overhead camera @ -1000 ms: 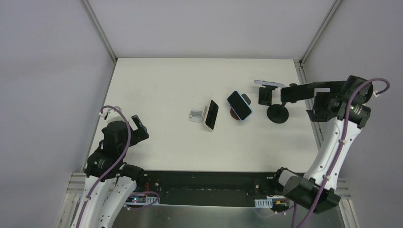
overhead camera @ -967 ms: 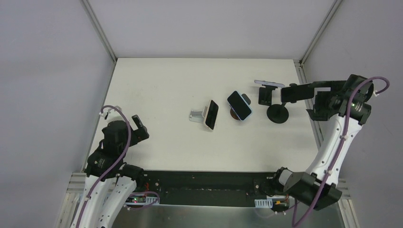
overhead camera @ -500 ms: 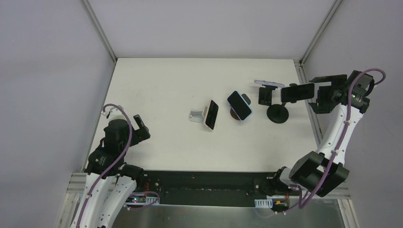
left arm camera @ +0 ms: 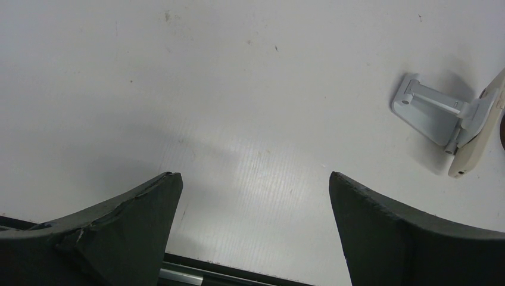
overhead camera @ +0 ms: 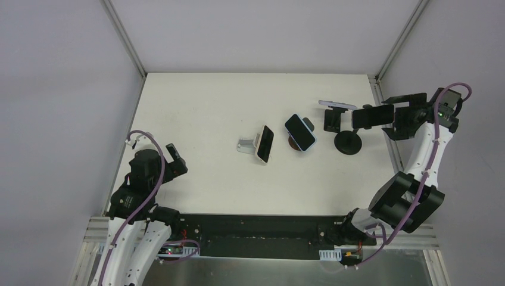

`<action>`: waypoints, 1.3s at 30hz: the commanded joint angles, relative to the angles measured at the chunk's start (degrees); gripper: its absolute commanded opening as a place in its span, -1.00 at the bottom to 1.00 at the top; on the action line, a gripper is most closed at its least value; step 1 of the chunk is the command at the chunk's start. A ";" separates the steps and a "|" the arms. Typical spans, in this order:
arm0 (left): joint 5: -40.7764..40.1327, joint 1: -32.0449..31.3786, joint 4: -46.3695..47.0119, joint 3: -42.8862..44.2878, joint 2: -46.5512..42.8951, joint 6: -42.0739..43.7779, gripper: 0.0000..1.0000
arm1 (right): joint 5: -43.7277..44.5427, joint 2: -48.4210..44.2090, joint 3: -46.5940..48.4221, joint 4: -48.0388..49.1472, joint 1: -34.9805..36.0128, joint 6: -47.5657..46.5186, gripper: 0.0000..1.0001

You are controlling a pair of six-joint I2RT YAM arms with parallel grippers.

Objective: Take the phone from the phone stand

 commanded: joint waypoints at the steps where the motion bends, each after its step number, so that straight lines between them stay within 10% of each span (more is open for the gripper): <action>1: 1.61 0.93 0.84 0.89 0.41 0.01 0.99 | -3.25 0.69 -0.32 2.65 -0.16 -1.18 0.98; 39: 2.44 1.38 1.15 0.71 1.11 0.13 0.99 | 6.08 -1.48 -2.09 5.15 6.68 -2.97 0.98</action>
